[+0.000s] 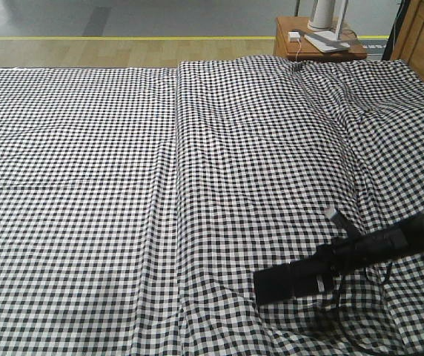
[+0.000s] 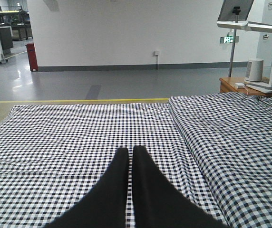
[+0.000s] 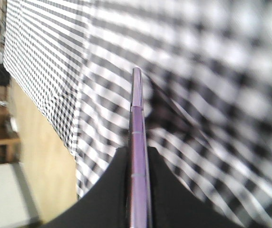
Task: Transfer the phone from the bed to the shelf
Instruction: 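Lift the phone off the bed with the right gripper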
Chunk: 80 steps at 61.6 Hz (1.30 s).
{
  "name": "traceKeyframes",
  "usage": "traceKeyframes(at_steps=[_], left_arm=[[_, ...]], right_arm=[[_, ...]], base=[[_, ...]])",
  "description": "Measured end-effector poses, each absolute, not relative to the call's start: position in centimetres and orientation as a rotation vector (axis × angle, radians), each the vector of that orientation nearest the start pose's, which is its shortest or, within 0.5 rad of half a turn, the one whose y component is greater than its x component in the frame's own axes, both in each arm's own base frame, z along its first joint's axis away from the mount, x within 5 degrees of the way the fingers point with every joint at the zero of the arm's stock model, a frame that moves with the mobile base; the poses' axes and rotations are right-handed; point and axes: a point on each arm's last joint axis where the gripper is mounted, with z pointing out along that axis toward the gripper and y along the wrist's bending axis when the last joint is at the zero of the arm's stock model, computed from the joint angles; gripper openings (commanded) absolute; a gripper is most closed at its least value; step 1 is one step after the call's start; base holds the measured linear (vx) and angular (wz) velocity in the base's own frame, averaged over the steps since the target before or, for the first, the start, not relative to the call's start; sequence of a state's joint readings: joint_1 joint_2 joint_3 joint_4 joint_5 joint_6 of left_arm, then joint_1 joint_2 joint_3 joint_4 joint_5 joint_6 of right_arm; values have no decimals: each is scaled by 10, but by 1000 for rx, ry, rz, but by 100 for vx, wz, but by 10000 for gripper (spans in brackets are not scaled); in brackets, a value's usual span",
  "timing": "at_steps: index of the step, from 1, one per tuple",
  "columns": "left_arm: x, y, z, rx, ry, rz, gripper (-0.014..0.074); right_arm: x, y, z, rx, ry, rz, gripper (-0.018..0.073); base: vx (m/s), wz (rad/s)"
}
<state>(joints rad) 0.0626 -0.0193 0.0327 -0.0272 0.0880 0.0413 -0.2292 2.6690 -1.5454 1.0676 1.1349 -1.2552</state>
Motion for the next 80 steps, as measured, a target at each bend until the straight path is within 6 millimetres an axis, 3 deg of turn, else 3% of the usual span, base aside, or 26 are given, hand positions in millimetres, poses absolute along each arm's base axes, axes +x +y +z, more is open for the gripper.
traceKeyframes(at_steps=[13,21,38,49,59,69,80], left_arm=[[56,3,195,-37,1585,58,1],[56,3,195,-37,1585,58,1],[56,3,195,-37,1585,58,1],[56,3,195,-37,1585,58,1],[56,3,195,-37,1585,58,1],[56,3,195,-37,1585,58,1],[56,3,195,-37,1585,58,1]], right_arm=[[425,-17,30,-438,2620,1233,-3],[420,-11,72,-483,2560,1195,-3],[377,1,143,-618,2453,1146,-3],[351,10,203,-703,2353,1047,-3],[321,30,252,-815,2247,977,-3],[289,52,289,-944,2145,928,-3],[256,74,318,-1048,2054,915,-3]], base=[[0,0],[0,0],[0,0],[0,0],[0,0],[0,0],[0,0]])
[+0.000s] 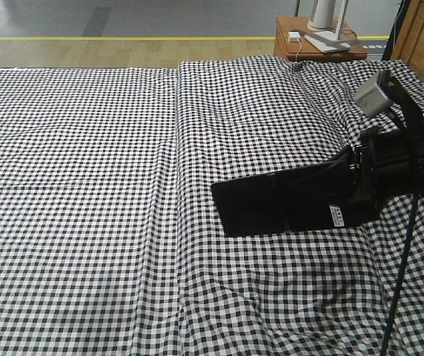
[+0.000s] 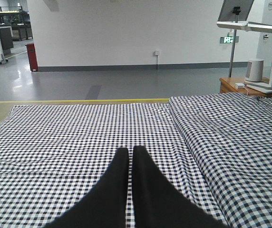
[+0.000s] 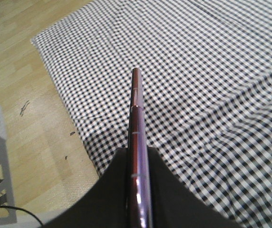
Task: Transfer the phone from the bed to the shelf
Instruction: 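Lift the phone off the bed with the right gripper, then hold the phone in the right gripper while the base turns away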
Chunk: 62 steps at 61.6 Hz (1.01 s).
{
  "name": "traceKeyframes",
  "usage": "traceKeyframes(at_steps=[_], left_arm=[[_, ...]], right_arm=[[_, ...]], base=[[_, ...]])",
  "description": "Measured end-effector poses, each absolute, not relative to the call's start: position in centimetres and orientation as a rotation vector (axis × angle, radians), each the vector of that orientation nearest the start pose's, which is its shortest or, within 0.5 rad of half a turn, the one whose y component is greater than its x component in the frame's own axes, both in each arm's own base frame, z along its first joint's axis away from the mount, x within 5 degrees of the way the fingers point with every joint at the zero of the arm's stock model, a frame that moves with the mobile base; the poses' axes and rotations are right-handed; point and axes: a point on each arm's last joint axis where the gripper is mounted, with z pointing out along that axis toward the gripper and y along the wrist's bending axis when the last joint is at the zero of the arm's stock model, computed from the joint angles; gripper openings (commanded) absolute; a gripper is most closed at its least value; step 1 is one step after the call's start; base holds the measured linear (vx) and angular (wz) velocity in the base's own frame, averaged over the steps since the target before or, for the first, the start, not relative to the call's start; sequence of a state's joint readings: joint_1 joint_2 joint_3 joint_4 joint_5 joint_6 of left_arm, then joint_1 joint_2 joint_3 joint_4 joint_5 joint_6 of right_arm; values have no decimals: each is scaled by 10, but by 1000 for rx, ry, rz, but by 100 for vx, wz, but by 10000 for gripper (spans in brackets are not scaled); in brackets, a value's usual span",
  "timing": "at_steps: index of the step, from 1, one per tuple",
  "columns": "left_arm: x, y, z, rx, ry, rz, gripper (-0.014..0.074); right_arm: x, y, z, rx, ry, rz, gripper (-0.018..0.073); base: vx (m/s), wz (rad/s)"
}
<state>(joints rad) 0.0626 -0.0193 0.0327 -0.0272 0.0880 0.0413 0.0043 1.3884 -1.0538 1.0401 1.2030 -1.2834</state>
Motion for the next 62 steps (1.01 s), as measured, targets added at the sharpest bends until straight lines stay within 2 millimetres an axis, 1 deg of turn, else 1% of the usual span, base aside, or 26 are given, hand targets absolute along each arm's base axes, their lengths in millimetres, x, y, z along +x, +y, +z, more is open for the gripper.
traceKeyframes(at_steps=[13,20,27,39,62], left_arm=[[56,3,195,-37,1585,58,1],[56,3,195,-37,1585,58,1],[56,3,195,-37,1585,58,1],[56,3,195,-37,1585,58,1],[56,3,195,-37,1585,58,1]], right_arm=[[226,98,341,-1160,1961,928,-3],[213,109,348,-1218,1921,945,-3],[205,118,351,-1264,1892,962,-3],[198,129,351,-1309,1881,999,-3],[197,130,351,-1313,1881,1005,-2]], base=[[0,0],[0,0],[0,0],[0,0],[0,0]])
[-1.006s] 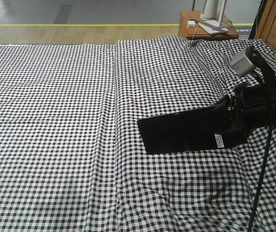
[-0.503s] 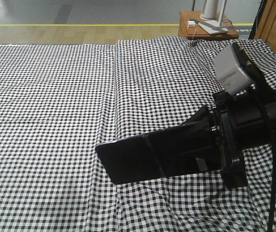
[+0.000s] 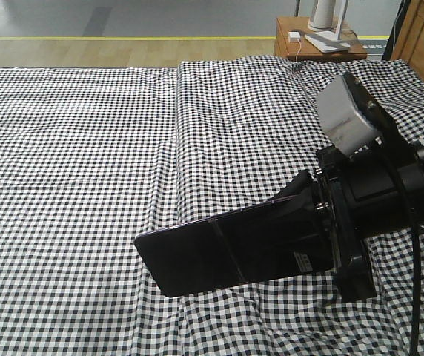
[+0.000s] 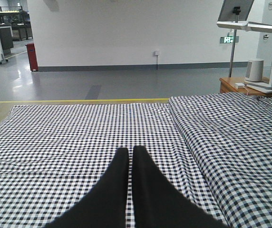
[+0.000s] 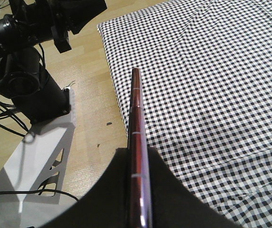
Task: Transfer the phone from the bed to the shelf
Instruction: 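Hold the phone in the right gripper while the base turns away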
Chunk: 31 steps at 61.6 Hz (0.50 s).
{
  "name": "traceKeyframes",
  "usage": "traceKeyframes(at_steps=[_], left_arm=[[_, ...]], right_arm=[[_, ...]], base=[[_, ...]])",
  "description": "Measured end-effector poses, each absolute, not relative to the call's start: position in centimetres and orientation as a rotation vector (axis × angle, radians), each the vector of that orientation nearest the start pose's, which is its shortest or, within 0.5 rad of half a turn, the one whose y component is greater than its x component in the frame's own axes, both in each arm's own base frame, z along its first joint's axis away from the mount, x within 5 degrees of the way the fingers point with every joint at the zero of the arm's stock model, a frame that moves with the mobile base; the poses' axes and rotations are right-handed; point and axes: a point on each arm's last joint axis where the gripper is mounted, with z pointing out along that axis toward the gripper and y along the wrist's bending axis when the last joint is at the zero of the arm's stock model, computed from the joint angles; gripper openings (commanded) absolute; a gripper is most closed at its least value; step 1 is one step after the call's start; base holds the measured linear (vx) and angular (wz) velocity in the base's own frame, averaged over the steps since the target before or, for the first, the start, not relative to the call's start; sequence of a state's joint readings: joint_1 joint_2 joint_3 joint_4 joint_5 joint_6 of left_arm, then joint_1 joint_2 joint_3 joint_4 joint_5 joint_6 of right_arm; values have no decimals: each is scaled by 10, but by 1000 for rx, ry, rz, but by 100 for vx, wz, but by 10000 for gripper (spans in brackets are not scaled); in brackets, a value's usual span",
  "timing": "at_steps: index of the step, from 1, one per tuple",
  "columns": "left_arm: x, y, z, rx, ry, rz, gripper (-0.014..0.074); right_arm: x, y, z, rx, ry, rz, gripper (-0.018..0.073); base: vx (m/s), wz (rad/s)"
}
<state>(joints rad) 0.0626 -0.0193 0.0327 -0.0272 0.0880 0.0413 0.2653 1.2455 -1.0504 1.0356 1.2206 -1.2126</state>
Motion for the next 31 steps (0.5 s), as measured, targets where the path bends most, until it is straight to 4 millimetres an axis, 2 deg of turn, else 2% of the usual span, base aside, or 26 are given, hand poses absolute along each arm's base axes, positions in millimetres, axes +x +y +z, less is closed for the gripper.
traceKeyframes(at_steps=[31], left_arm=[[56,3,195,-37,1585,58,1]], right_arm=[[197,130,351,-1313,1881,1005,-2]], base=[[0,0]])
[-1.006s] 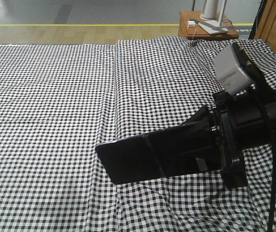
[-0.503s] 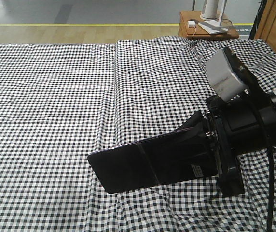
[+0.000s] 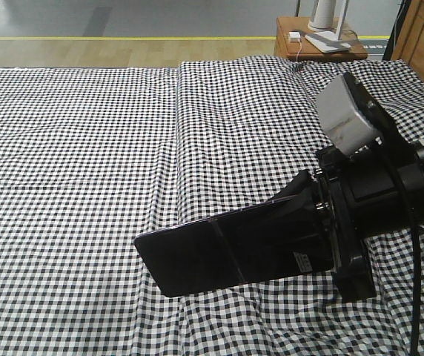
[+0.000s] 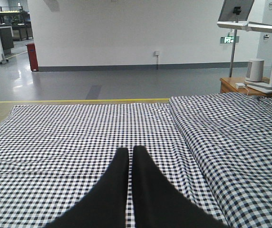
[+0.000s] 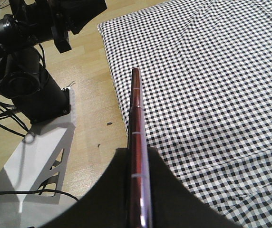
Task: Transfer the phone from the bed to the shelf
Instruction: 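Hold the phone in the right gripper while the base turns away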
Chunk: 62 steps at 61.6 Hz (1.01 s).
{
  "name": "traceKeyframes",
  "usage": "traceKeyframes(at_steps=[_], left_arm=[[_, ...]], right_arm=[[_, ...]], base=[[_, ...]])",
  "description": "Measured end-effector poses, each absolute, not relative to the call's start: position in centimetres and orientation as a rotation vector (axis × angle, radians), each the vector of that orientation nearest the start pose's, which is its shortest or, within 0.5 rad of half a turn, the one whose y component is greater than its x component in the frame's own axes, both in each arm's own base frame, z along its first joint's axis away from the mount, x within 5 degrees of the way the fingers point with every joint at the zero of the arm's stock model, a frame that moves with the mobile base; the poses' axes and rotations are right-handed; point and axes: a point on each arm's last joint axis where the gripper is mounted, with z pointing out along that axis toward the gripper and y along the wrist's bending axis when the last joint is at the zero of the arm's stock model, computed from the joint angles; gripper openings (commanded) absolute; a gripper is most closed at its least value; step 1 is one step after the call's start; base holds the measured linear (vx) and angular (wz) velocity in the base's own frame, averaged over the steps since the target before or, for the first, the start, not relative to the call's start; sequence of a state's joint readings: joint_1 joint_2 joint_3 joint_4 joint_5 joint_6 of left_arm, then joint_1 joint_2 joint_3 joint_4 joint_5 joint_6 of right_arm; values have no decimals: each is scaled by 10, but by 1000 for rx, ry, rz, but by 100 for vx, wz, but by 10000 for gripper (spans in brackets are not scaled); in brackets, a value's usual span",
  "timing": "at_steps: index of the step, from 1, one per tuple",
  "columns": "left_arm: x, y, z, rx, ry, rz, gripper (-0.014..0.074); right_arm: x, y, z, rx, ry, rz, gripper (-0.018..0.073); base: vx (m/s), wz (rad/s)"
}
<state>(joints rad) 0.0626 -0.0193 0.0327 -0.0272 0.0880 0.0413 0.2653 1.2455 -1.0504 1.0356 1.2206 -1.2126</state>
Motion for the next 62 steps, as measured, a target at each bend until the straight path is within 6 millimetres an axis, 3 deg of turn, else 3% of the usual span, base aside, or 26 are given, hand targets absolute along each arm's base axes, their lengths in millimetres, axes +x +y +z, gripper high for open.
traceKeyframes(at_steps=[34,62], left_arm=[[56,3,195,-37,1585,58,1],[56,3,195,-37,1585,58,1]], right_arm=[[197,130,351,-1313,1881,1005,-2],[197,130,351,-1313,1882,1005,-2]], base=[[-1,5],[-7,27]])
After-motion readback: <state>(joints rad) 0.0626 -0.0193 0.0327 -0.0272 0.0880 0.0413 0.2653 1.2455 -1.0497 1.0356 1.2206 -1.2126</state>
